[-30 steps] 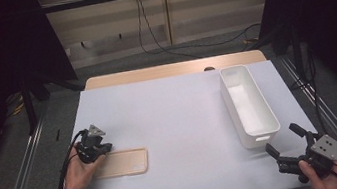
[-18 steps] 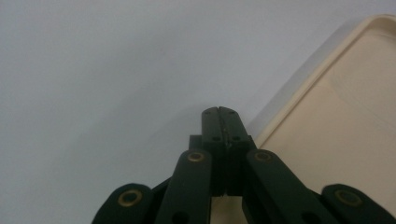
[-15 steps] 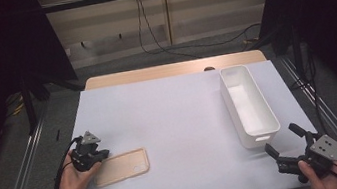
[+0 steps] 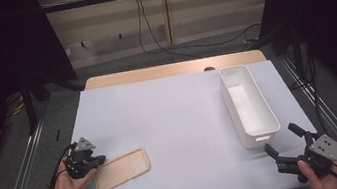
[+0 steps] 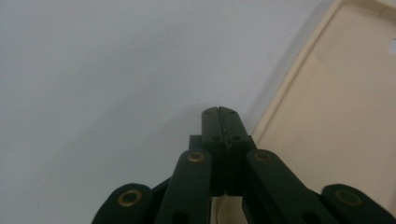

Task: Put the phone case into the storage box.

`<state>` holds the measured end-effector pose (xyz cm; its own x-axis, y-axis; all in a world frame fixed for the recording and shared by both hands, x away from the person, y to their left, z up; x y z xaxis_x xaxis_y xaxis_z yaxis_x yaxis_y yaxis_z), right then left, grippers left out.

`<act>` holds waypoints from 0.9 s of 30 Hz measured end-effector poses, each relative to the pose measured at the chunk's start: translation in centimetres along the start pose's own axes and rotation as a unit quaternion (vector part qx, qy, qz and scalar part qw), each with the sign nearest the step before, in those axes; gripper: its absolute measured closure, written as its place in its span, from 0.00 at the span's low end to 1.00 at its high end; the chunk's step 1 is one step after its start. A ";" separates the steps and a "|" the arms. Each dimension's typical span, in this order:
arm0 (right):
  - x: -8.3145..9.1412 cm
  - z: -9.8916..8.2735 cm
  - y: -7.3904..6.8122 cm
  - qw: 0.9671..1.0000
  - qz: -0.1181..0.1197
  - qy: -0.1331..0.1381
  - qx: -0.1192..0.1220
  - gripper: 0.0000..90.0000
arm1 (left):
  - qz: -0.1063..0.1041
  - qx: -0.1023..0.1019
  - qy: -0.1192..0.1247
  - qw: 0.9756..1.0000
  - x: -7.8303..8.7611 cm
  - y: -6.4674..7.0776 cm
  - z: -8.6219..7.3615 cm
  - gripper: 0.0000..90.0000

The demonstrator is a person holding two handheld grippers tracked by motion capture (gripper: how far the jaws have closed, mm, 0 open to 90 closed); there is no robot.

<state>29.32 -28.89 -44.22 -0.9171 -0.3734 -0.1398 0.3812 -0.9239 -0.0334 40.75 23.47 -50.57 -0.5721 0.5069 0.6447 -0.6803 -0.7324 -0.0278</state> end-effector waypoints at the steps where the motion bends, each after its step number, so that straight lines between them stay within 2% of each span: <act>1: 0.0 0.0 0.0 1.000 0.000 0.001 0.000 0.00 | 0.005 -0.001 0.001 1.000 0.0 0.1 0.0 1.00; 11: -0.1 0.0 -0.1 1.000 0.002 0.001 0.000 0.00 | 0.006 -0.002 0.001 1.000 0.4 0.8 -0.3 1.00; 15: -0.1 0.0 -0.1 1.000 0.002 0.001 -0.001 0.00 | 0.005 -0.009 0.000 1.000 0.5 1.1 -0.3 1.00; 22: -0.1 0.0 -0.1 1.000 0.002 0.001 -0.001 0.00 | -0.003 -0.008 0.003 1.000 0.7 1.8 -0.5 1.00; 27: -0.1 0.0 -0.1 1.000 0.002 0.001 0.000 0.00 | 0.002 -0.005 0.006 1.000 0.8 2.0 -0.5 1.00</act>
Point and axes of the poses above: each handheld gripper's, and its own axes: x roughly backward along the jaws, z roughly out of its top, y roughly to its right, the point moved 9 cm from there along -x, roughly forward along the jaws, and after that the axes turned 15 degrees about y, right-handed, at the moved point
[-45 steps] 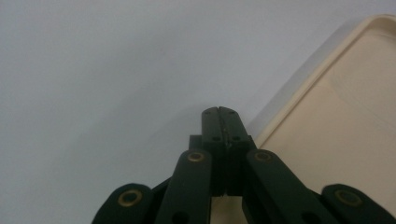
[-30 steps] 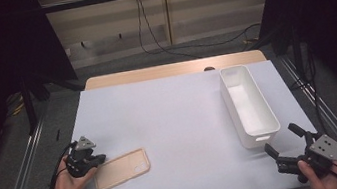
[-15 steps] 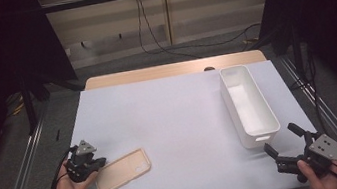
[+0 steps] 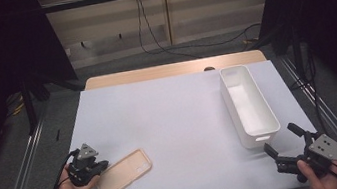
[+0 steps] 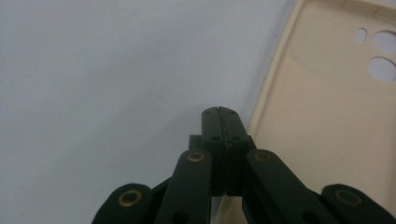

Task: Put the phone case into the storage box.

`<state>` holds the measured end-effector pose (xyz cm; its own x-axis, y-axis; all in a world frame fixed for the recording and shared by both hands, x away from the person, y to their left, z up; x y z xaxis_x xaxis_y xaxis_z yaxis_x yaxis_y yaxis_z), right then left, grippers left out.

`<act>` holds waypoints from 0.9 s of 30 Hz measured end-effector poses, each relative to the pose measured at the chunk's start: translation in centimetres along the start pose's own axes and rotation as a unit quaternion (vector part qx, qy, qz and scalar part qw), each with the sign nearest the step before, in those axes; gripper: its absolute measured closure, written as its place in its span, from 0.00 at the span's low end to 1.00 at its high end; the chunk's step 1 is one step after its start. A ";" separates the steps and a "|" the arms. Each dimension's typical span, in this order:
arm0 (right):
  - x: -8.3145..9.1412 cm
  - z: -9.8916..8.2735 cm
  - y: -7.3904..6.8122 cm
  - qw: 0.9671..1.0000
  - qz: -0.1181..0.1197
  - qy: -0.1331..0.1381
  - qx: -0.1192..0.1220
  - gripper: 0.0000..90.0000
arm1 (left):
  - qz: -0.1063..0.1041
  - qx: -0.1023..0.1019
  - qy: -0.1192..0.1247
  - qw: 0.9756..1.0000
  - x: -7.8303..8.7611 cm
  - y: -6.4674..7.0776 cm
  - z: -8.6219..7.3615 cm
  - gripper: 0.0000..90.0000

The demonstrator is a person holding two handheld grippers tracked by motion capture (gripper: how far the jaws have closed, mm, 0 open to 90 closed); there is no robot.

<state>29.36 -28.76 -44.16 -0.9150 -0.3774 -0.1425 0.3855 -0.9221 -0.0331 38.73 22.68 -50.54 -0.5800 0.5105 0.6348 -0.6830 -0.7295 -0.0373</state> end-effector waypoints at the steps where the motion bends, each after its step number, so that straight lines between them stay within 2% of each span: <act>1: 0.0 0.0 0.0 1.000 0.000 0.000 -0.001 0.00 | 0.000 0.001 0.000 1.000 0.0 0.0 0.0 1.00; 7: 0.0 0.0 0.0 1.000 0.000 -0.001 -0.001 0.00 | -0.009 -0.001 -0.005 1.000 0.1 0.6 0.0 1.00; 13: 0.0 0.0 0.0 1.000 0.001 -0.001 -0.001 0.00 | -0.006 0.003 -0.003 1.000 0.2 0.9 -0.1 1.00; 19: -0.1 0.0 -0.1 1.000 0.000 0.000 -0.002 0.00 | -0.007 -0.004 -0.007 1.000 0.2 1.2 0.0 1.00; 21: -0.1 0.0 -0.1 1.000 0.000 0.000 -0.001 0.00 | -0.012 0.002 -0.005 1.000 0.3 1.5 -0.1 1.00; 27: -0.1 0.0 0.0 1.000 0.000 0.000 -0.001 0.00 | -0.015 0.003 -0.004 1.000 0.4 1.7 -0.1 1.00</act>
Point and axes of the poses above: each handheld gripper's, and its own axes: x roughly backward along the jaws, z roughly out of its top, y roughly to its right, the point moved 9 cm from there along -x, roughly forward along the jaws, and after that the axes turned 15 degrees about y, right-handed, at the moved point
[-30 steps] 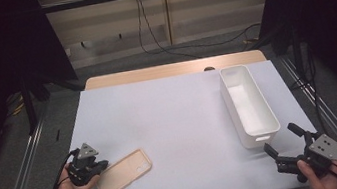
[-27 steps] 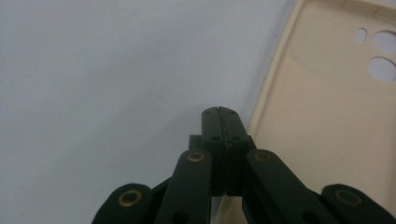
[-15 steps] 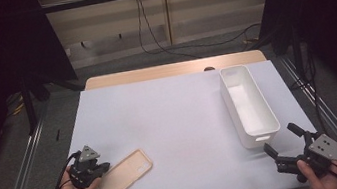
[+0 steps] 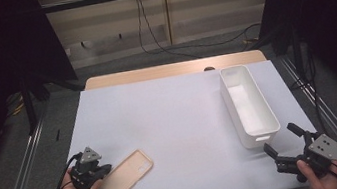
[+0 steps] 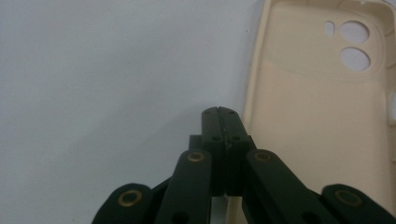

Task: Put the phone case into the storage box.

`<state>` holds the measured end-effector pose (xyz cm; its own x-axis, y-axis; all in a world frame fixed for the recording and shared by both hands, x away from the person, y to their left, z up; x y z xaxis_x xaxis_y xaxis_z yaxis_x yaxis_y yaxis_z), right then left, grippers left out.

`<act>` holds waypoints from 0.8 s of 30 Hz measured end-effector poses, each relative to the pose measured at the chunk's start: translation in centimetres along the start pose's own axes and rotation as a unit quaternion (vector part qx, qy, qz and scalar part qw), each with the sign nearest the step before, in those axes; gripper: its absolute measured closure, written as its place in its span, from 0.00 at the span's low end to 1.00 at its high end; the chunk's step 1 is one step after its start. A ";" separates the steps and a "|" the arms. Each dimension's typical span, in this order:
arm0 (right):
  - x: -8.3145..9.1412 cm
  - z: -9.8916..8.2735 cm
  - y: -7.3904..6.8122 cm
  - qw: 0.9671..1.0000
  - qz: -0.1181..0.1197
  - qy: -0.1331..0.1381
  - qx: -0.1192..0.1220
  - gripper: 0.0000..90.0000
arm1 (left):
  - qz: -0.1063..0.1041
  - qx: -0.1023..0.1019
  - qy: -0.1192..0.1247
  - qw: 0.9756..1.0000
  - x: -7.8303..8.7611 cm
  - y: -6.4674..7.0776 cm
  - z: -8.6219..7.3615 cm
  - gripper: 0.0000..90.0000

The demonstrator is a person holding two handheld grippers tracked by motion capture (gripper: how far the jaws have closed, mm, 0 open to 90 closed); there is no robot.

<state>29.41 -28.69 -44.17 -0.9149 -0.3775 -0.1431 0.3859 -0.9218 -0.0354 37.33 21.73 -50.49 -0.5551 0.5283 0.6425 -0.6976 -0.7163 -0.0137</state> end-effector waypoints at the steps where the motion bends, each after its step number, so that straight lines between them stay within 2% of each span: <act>1: 0.0 0.0 0.0 1.000 0.000 0.000 0.000 0.00 | 0.001 0.001 0.000 1.000 0.0 0.1 0.0 1.00; 12: 0.0 0.0 0.0 1.000 0.001 0.000 0.000 0.00 | 0.000 0.002 -0.002 1.000 0.1 0.8 0.0 1.00; 14: 0.0 0.0 0.0 1.000 0.001 0.000 -0.001 0.00 | -0.005 -0.001 -0.003 1.000 0.1 0.9 0.0 1.00; 18: 0.0 0.0 -0.1 1.000 0.001 0.000 -0.001 0.00 | 0.001 -0.006 -0.005 1.000 0.0 1.2 0.1 1.00; 24: -0.1 0.0 -0.1 1.000 0.002 0.000 -0.001 0.00 | -0.001 -0.001 -0.004 1.000 0.0 1.3 0.0 1.00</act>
Point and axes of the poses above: each handheld gripper's, and its own axes: x roughly backward along the jaws, z roughly out of its top, y roughly to its right, the point moved 9 cm from there along -x, roughly forward along the jaws, and after that the axes turned 15 degrees about y, right-handed, at the moved point
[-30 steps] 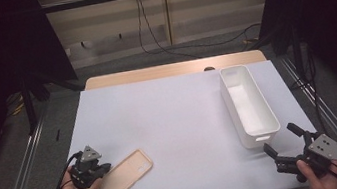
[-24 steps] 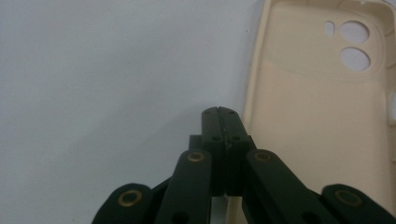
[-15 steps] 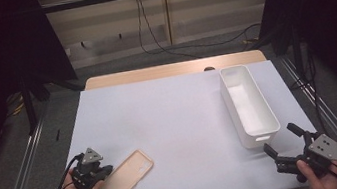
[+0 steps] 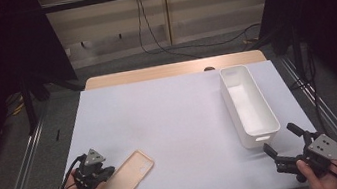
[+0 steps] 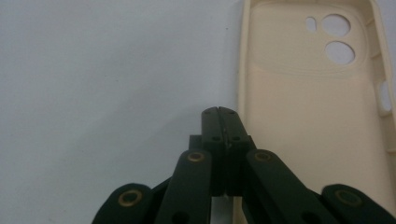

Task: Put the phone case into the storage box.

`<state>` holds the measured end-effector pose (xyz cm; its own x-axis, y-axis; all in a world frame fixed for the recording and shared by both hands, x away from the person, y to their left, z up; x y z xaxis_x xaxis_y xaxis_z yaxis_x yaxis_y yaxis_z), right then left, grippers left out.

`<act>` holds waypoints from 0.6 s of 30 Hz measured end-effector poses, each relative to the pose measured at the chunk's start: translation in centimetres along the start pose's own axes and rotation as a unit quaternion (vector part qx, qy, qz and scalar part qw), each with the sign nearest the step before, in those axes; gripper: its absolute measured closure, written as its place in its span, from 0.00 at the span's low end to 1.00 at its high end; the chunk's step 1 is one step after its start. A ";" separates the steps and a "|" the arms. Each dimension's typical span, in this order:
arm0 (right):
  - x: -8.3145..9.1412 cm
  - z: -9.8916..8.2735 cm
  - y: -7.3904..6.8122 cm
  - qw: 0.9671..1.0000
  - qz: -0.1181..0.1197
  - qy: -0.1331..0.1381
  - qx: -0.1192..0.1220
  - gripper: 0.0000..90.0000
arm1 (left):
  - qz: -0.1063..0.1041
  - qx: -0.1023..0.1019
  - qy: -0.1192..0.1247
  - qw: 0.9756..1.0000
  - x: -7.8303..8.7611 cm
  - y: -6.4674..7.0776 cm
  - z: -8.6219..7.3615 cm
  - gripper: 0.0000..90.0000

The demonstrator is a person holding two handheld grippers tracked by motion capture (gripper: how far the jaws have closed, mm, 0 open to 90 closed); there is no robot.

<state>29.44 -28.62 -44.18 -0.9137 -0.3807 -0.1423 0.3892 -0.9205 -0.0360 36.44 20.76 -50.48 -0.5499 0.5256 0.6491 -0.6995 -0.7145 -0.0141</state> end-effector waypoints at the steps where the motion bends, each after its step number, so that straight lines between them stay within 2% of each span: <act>1: 0.0 0.0 0.0 1.000 0.000 0.000 0.001 0.00 | 0.001 -0.001 0.000 1.000 0.0 0.0 0.0 1.00; 7: 0.0 0.0 0.0 1.000 -0.001 0.000 -0.001 0.00 | -0.006 -0.002 0.000 1.000 0.1 0.5 0.0 1.00; 9: 0.0 0.0 0.0 1.000 0.000 0.000 0.000 0.00 | -0.004 0.000 0.003 1.000 0.0 0.5 0.0 1.00; 12: 0.0 0.0 0.0 1.000 0.000 0.001 -0.001 0.00 | -0.012 0.005 0.004 1.000 0.1 0.4 0.0 1.00; 17: 0.0 0.0 0.0 1.000 0.001 -0.001 0.000 0.00 | -0.001 -0.002 0.015 1.000 0.3 -0.1 0.1 0.94; 18: 0.0 0.0 0.0 1.000 0.000 -0.001 -0.001 0.00 | -0.001 0.002 0.019 1.000 0.3 -0.2 0.2 0.93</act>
<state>29.42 -28.62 -44.21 -0.9136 -0.3814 -0.1410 0.3899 -0.9201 -0.0377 36.51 20.94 -50.10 -0.5653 0.5442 0.6199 -0.6987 -0.7154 -0.0091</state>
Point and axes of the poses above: each handheld gripper's, and its own axes: x roughly backward along the jaws, z roughly out of its top, y roughly to its right, the point moved 9 cm from there along -x, roughly forward along the jaws, and after that the axes turned 15 degrees about y, right-handed, at the moved point
